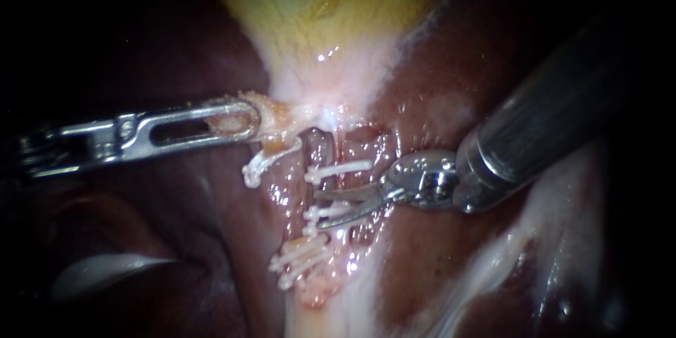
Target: Go to the cutting position right tube
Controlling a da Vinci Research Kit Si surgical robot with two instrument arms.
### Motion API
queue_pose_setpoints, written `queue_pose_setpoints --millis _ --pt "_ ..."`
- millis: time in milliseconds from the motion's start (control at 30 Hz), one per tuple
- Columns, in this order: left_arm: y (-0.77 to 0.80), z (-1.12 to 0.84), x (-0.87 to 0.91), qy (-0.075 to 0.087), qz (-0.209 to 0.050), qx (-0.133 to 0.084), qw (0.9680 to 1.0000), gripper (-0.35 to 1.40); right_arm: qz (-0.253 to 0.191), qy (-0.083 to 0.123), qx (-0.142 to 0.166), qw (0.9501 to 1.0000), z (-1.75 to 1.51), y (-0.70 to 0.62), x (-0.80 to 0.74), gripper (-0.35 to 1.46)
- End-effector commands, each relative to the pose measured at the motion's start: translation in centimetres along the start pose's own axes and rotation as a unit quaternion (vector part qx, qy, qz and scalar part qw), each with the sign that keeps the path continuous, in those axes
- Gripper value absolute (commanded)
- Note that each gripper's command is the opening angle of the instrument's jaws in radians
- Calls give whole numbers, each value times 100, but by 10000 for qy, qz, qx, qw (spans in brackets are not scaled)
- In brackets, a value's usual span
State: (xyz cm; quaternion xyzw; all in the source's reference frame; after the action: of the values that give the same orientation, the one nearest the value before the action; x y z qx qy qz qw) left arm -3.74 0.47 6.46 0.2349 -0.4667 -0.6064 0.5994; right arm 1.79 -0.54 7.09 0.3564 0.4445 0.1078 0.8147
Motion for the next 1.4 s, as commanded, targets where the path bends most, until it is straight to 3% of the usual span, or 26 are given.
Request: queue_pose_setpoints --millis 33,600,967,1400 --pt "0 0 0 0 0 0 10000 -35 0 0 2 10000 0 0 0 59" --pt "0 0 0 0 0 0 10000 -35 8 -2 73 10000 -21 -6 -1 65" --pt "0 0 0 0 0 1 10000 -35 160 -13 93 9998 -35 -9 -11 111" --pt "0 -1 0 1 1 1 10000 -35 522 -10 105 9986 -45 -4 -21 124"
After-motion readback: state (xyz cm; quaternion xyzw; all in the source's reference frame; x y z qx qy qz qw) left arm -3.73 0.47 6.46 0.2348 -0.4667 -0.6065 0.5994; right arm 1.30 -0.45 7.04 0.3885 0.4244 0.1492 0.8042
